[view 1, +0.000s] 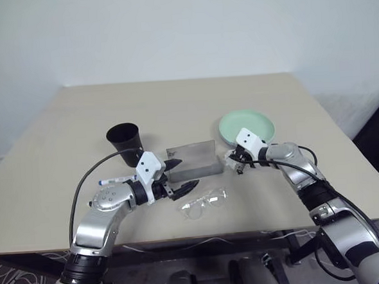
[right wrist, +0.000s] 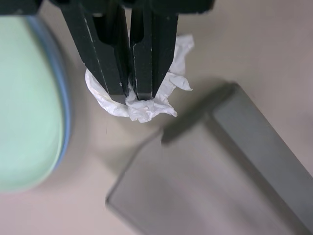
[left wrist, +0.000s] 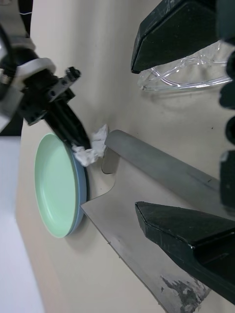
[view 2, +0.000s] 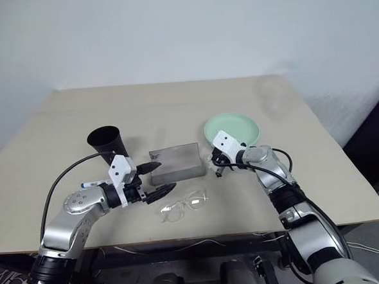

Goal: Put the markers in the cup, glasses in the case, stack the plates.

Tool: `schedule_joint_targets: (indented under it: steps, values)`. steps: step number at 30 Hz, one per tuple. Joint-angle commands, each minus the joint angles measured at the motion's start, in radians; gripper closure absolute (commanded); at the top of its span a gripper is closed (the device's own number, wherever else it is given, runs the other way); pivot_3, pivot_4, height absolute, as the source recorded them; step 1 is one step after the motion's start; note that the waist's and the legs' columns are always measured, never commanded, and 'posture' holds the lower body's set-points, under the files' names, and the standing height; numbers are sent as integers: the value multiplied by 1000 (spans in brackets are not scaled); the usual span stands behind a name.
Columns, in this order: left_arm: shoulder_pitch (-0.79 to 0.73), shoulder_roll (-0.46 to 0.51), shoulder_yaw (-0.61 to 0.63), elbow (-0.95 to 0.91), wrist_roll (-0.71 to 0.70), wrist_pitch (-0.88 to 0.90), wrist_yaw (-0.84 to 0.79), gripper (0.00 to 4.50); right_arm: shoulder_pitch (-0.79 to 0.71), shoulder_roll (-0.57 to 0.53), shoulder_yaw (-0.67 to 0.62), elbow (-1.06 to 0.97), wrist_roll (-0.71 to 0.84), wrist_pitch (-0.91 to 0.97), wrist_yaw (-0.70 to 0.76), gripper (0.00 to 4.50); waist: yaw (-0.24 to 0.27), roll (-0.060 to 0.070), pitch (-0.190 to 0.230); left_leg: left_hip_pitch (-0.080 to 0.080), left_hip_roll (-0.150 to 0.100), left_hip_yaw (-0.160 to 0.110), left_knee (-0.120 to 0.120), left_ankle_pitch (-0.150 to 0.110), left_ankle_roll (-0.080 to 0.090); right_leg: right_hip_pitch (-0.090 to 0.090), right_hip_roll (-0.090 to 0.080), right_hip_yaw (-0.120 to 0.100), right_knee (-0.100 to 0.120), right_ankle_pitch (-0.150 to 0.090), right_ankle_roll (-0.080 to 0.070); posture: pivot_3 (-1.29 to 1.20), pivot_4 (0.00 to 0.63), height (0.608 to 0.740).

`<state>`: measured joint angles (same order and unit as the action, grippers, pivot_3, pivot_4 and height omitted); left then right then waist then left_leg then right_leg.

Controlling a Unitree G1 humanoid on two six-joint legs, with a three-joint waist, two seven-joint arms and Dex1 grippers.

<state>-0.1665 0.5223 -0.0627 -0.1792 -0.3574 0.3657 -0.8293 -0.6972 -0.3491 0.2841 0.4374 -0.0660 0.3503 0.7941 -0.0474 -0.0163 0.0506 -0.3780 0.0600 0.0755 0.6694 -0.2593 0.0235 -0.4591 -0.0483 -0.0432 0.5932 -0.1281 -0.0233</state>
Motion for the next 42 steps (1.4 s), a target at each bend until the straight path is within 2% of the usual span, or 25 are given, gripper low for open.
schedule_joint_targets:
  steps: [1,6,16,21,29,31,38,42]
  values:
    - [-4,3,7,-43,-4,-9,0,0,-47,-12,-84,-76,53,35,-13,4457,0,0,0,0,0,0,0,0,0,0,0,0,0,0,0,0,0,740]
    - [3,-2,2,-46,0,-11,3,0,-158,-12,-150,42,61,49,-73,4457,0,0,0,0,0,0,1,0,0,0,0,0,0,0,0,0,0,740]
    - [-34,-30,-18,-32,13,-15,11,0,-364,41,-175,614,-5,-192,-285,4457,-6,0,0,-1,-1,0,0,0,0,0,0,2,0,0,0,0,0,740]
    - [-38,-28,-24,-30,12,-17,11,0,-400,44,-185,711,-11,-259,-308,3206,-6,0,0,-1,-2,0,-1,0,1,0,0,4,0,0,0,0,0,740]
    - [-51,-16,-27,-19,13,-15,-8,0,-385,27,-190,707,-21,-305,-305,473,-6,0,0,0,-2,-1,-1,1,1,1,1,4,0,0,0,0,0,740]
    - [-57,-9,-22,-17,3,-3,-20,0,-357,12,-186,665,-21,-335,-277,473,-5,0,0,0,-3,-2,0,1,1,1,1,4,0,0,0,0,0,740]
    - [-115,78,-31,10,-36,55,-156,0,-177,-44,-206,387,62,-378,-41,473,-5,0,0,0,-3,-3,-1,1,2,1,1,5,0,0,0,0,0,740]
    - [-217,166,-84,76,-28,91,-322,0,-81,-66,-206,234,99,-380,57,473,-6,0,0,0,-3,-3,0,1,2,1,1,5,0,0,0,0,0,740]
